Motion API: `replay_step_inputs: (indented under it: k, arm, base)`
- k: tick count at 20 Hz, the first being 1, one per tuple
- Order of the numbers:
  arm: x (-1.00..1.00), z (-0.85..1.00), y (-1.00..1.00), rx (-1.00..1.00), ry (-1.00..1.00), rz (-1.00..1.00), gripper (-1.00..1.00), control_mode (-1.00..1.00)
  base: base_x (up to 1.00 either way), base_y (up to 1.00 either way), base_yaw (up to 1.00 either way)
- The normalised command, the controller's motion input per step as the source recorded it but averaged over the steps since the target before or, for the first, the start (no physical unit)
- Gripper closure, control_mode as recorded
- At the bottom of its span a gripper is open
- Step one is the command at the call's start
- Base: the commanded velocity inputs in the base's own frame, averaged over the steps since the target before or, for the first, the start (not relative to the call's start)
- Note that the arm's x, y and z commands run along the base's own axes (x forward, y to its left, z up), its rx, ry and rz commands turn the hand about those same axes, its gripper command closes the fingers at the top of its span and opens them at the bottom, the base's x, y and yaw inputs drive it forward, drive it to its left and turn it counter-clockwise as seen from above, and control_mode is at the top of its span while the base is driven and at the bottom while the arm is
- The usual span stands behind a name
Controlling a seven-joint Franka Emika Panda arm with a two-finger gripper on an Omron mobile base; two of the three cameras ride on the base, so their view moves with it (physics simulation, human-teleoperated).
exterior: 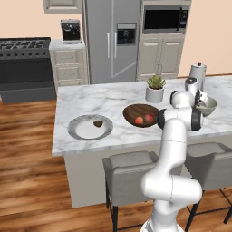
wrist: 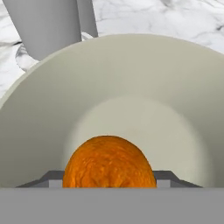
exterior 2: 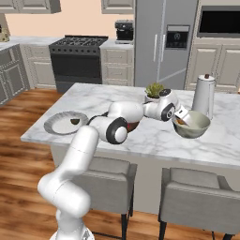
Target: Take the fruits from the plate on the dining counter and place two fruits in each bowl.
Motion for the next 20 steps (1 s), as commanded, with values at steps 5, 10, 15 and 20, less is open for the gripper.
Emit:
replay_step_inputs:
  k: [5, 10, 15, 20]
  arm:
    - [0.0, -0.07, 0.0, 0.0, 0.04, 0.0, 1.0, -1.0]
    - [0.0, 0.0, 0.0, 0.0, 0.0, 0.0, -1.0, -1.0]
    - [0.0, 0.0, 0.0, 0.0, 0.0, 0.0, -1.0, -1.0]
    - [0.0, 0.0, 0.0, 0.0, 0.0, 0.0, -1.0, -1.0]
  base:
    - [0.0, 0.0, 0.0]
    - [0.0, 0.0, 0.0]
    - [0.0, 0.0, 0.0]
    - [0.0, 0.0, 0.0]
